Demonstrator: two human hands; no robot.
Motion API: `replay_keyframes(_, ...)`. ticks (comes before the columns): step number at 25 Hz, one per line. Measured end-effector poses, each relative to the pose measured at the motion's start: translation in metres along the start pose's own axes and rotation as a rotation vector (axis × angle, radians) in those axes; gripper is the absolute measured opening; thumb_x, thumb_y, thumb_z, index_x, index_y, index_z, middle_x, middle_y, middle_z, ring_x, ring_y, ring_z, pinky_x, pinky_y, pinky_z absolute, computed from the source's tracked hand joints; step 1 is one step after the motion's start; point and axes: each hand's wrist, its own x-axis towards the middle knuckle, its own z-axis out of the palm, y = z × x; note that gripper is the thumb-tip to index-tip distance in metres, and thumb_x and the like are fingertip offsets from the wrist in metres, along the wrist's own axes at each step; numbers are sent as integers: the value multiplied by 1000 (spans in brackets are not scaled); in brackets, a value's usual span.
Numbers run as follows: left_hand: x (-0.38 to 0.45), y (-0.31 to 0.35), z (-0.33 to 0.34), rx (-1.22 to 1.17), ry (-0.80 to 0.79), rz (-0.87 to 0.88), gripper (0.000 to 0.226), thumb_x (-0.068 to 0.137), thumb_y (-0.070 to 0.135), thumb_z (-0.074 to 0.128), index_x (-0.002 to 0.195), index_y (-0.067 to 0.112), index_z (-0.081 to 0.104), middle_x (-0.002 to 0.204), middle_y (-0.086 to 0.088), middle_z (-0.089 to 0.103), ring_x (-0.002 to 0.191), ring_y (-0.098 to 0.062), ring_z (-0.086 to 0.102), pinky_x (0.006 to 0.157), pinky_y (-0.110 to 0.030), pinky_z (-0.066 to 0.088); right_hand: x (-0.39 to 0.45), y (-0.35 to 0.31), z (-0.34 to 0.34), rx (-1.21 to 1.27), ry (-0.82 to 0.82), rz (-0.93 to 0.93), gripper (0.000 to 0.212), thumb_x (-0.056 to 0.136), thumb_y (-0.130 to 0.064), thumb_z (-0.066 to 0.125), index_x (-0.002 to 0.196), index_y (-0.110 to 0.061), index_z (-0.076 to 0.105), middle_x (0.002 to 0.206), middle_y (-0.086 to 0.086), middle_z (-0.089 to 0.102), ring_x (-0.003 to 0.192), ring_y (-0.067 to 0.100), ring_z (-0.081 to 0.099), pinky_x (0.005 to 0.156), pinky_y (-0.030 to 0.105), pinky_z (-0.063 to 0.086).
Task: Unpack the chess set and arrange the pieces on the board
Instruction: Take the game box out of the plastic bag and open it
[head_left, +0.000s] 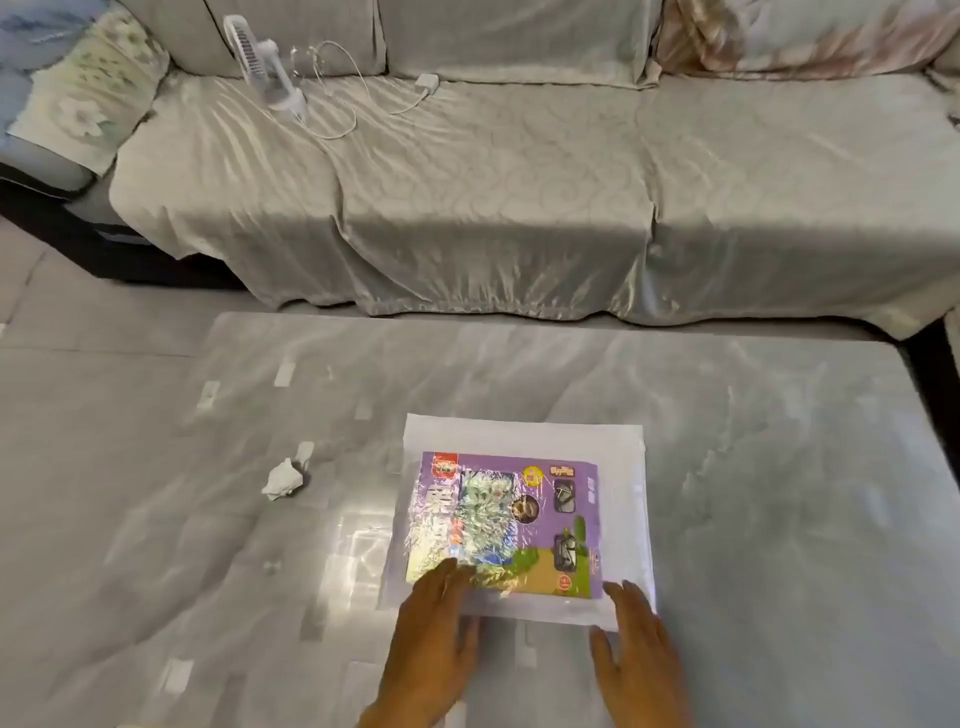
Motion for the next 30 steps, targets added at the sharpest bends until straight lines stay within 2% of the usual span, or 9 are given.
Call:
replay_keyframes(4, 69, -41, 98, 228, 299, 168, 53, 97, 48, 27, 142, 23, 40, 150, -8, 40, 141, -27, 27, 114, -45, 21, 32, 44, 95, -145, 249, -150, 56, 87, -46, 38, 125, -13, 62, 131, 7, 59, 117, 27, 54, 93, 40, 43)
replay_keyframes(8, 90, -43, 141, 308, 656, 290, 47, 92, 37, 29, 133, 23, 48, 140, -8, 52, 133, -29, 40, 101, -48, 32, 60, 63, 140, -223, 677, -259, 57, 83, -46, 35, 106, -9, 71, 113, 7, 69, 110, 22, 57, 99, 33, 34)
replay_keyframes(12, 95, -46, 144, 245, 732, 338, 50, 94, 44, 25, 134, 24, 48, 141, -6, 51, 133, -27, 40, 105, -45, 28, 63, 61, 146, -95, 784, -287, 61, 86, -52, 31, 114, -13, 69, 119, 5, 67, 115, 20, 53, 102, 30, 30)
replay_keyframes(16, 81, -52, 143, 189, 621, 353, 63, 97, 61, 18, 141, 24, 43, 149, -2, 41, 140, -23, 28, 113, -36, 13, 42, 60, 133, -26, 587, -221, 65, 91, -63, 16, 134, -25, 48, 137, 5, 55, 130, 33, 38, 103, 40, 28)
replay_keyframes(19, 62, -51, 146, 195, 514, 321, 63, 97, 62, 17, 146, 29, 36, 154, 2, 33, 144, -17, 19, 114, -34, 7, 30, 53, 115, -40, 407, 6, 73, 82, -68, 0, 141, -43, 33, 156, -3, 24, 144, 27, 17, 113, 41, 16)
replay_keyframes(21, 54, -54, 142, 211, 499, 349, 63, 96, 62, 17, 148, 30, 32, 154, 3, 32, 144, -16, 16, 115, -33, 4, 27, 55, 96, 38, 362, 58, 57, 90, -61, 19, 139, -39, 38, 154, -4, 29, 140, 21, 27, 111, 37, 23)
replay_keyframes(24, 46, -56, 131, 252, 461, 377, 68, 92, 68, 12, 148, 34, 27, 156, 4, 29, 146, -16, 14, 114, -31, 0, 31, 68, 64, 527, 378, 121, 38, 85, -25, 61, 122, -21, 55, 126, 3, 59, 110, 24, 55, 96, 37, 43)
replay_keyframes(27, 55, -56, 129, 229, 501, 403, 73, 85, 75, 20, 149, 38, 21, 158, 8, 17, 147, -16, 7, 116, -34, -2, 45, 78, 45, 777, 211, 185, 38, 79, -12, 70, 115, -12, 59, 109, 5, 63, 96, 22, 60, 88, 33, 47)
replay_keyframes(30, 61, -56, 139, 244, 528, 391, 68, 86, 69, 35, 145, 35, 32, 153, 5, 32, 144, -19, 22, 113, -38, 8, 60, 82, 42, 770, 147, 255, 25, 77, -15, 73, 98, -5, 65, 100, 10, 68, 88, 26, 64, 85, 36, 52)
